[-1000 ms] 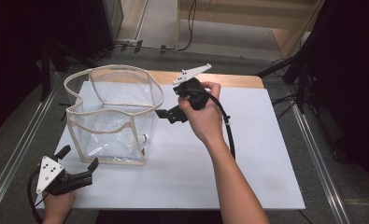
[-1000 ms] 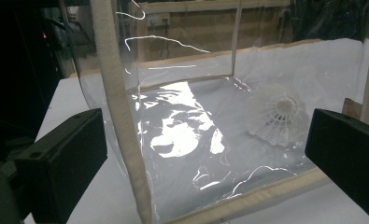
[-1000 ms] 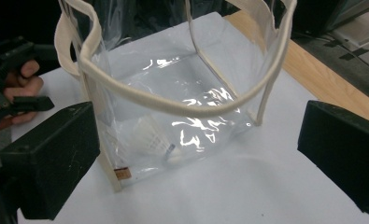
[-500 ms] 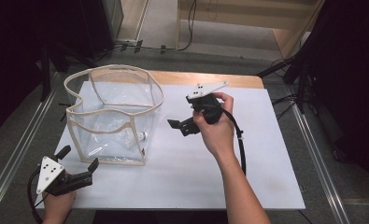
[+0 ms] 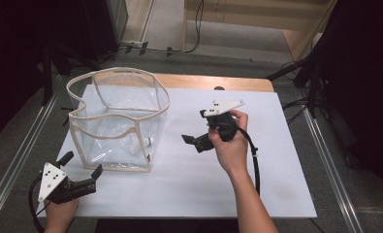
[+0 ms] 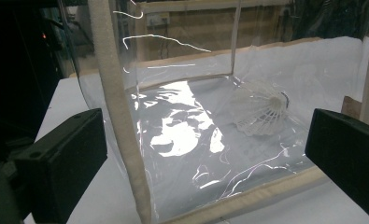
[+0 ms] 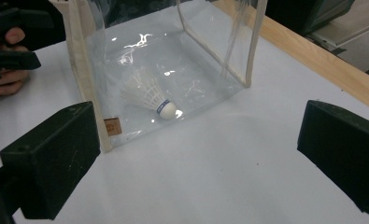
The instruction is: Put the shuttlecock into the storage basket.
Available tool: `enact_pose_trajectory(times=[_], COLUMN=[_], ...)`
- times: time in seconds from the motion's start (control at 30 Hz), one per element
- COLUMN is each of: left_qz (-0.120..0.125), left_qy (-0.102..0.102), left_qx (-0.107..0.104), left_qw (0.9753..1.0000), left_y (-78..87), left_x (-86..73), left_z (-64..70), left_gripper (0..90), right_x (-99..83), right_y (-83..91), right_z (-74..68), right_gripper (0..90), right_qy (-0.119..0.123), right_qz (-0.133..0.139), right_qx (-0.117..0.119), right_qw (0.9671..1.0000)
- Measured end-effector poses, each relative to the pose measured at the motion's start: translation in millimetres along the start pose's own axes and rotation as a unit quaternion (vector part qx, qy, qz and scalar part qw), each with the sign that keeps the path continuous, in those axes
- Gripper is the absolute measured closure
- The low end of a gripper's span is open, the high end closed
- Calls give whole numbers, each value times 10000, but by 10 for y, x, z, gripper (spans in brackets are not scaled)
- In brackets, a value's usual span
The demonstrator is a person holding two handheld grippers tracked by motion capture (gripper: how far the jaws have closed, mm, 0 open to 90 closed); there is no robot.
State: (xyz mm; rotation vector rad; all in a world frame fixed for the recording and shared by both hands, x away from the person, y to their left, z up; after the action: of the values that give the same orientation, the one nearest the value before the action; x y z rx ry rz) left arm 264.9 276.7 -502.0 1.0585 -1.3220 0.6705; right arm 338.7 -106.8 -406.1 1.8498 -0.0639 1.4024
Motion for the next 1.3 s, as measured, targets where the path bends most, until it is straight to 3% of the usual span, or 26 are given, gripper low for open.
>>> enact_pose_trajectory(times=[0.6, 1.3], left_qz=[-19, -13], left_qy=[-30, -22], left_qx=[11, 10], left_qw=[10000, 10000], left_y=[4, 3], left_x=[-2, -2], left_z=[2, 2], left_gripper=[0, 0], right_x=[-513, -938], right_y=[76, 290], right_z=[98, 264], right_gripper=[0, 0], right_qy=[-276, -505], right_qz=[43, 62], right_qx=[-102, -403], right_qw=[9996, 9979])
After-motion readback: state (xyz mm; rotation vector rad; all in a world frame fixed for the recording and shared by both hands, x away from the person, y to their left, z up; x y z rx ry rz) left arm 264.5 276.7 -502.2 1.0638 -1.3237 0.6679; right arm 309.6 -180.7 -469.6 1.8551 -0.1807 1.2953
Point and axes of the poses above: each handheld gripper's, and its own axes: y roughly backward along the jaws, x roughly out of its top, z roughly to its right, the point moved 5 cm from there along -y, roughly forward along the jaws, and after that the axes turned 1 degree about -y, right-handed, at the moved point
